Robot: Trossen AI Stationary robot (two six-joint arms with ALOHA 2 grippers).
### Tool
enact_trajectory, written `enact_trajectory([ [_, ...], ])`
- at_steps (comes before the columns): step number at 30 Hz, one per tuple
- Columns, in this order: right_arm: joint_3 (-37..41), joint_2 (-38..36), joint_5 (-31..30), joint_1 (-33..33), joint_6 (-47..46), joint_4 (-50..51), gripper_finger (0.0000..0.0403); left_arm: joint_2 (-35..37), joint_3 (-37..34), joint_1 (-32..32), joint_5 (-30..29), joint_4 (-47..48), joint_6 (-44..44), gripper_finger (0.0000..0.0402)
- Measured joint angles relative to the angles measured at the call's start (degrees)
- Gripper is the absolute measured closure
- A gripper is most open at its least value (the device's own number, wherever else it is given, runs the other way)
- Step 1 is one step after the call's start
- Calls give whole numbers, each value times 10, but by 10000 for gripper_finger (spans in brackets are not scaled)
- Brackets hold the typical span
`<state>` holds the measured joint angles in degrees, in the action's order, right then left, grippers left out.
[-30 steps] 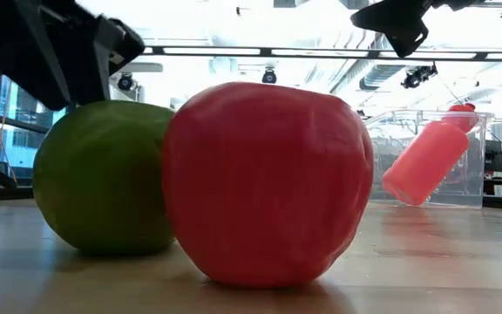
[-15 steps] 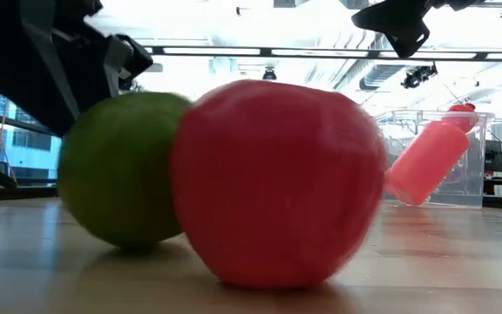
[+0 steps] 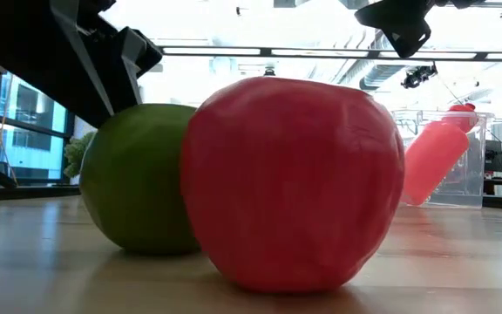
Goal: Pick & Place Food Item
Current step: Put the green apple into the left transparent bin
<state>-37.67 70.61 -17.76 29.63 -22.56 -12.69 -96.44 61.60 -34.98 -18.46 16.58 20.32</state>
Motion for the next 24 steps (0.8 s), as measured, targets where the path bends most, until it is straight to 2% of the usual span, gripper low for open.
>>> enact_trajectory([
  [12, 0, 0, 0, 0, -3, 0, 144, 0, 0, 15, 0, -5, -12, 255],
  [24, 0, 0, 0, 0, -1, 1, 144, 0, 0, 16, -1, -21, -70, 255],
])
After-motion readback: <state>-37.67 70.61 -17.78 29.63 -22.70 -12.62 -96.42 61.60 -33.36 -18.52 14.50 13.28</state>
